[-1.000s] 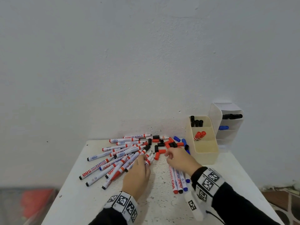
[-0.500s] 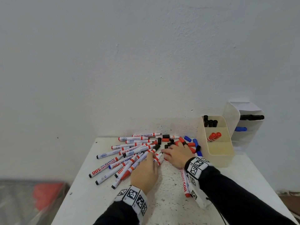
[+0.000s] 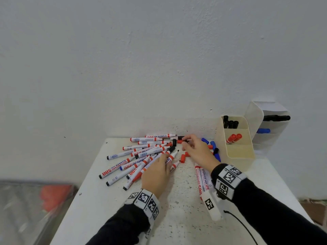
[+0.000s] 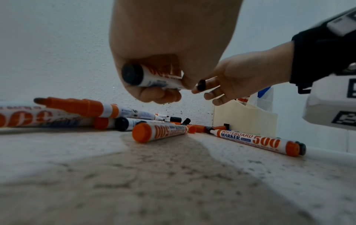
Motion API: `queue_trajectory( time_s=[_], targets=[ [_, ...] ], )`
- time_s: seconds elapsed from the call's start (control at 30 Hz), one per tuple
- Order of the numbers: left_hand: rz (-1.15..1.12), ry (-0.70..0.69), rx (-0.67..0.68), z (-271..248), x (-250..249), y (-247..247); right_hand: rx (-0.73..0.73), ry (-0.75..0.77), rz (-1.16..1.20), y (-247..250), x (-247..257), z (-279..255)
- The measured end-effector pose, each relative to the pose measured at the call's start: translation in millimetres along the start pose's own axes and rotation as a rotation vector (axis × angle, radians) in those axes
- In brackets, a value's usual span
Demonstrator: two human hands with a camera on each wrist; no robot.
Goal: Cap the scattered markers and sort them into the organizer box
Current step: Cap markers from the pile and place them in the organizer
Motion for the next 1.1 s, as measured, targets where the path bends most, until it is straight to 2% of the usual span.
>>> queue_trajectory(
  time_s=[0.1,0.23,0.37,0.47,0.5,0.63,0.77,0.93,1.1],
  targets=[
    [-0.003,-0.024,-0.012,-3.5,-0.6,0.6,-0.108,-0.027,0.095,-0.2,-3.0,-9.3],
    [-0.011,-0.063,-0.024,-9.3,-2.8,1.6,-0.100,-0.035,0.215,-4.9,-0.8,-16.8],
    [-0.034,-0.038,-0.038,-13.2,-2.8,5.3,-0.134,0.034,0.112,1.7,1.0,-19.5],
    [-0.035,-0.049,-0.044,-14.7,-3.8,7.5,0.026,0.085,-0.112,-1.0,1.3,-22.4],
    [-0.027,-0.062,-0.038,-15.6,-4.8,8.0,0.057,0.094,-0.120,-1.9,2.2,-24.2],
    [-0.011,-0.095,-0.026,-17.7,-6.1,9.4,0.052,0.031,0.102,2.9,2.1,-30.3],
    [0.001,-0.125,0.010,-21.7,-5.4,8.5,0.210,-0.003,0.088,-0.5,1.9,-36.2],
    [-0.092,-0.120,0.061,-26.0,-7.0,4.8,0.187,-0.035,0.151,-3.6,-6.5,-38.6],
    [-0.079,-0.158,0.091,-27.2,-9.9,5.7,0.253,-0.077,0.168,-6.9,-1.7,-41.9]
  ],
)
Point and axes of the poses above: each hand's wrist, its own z-axis towards the middle knuckle, its own y-axis out of the back of the hand, x = y × z, the point moved 4 cm from there along z, towards the middle knuckle, and after that the axes turned 9 degrees about y, right-handed, at the moved point
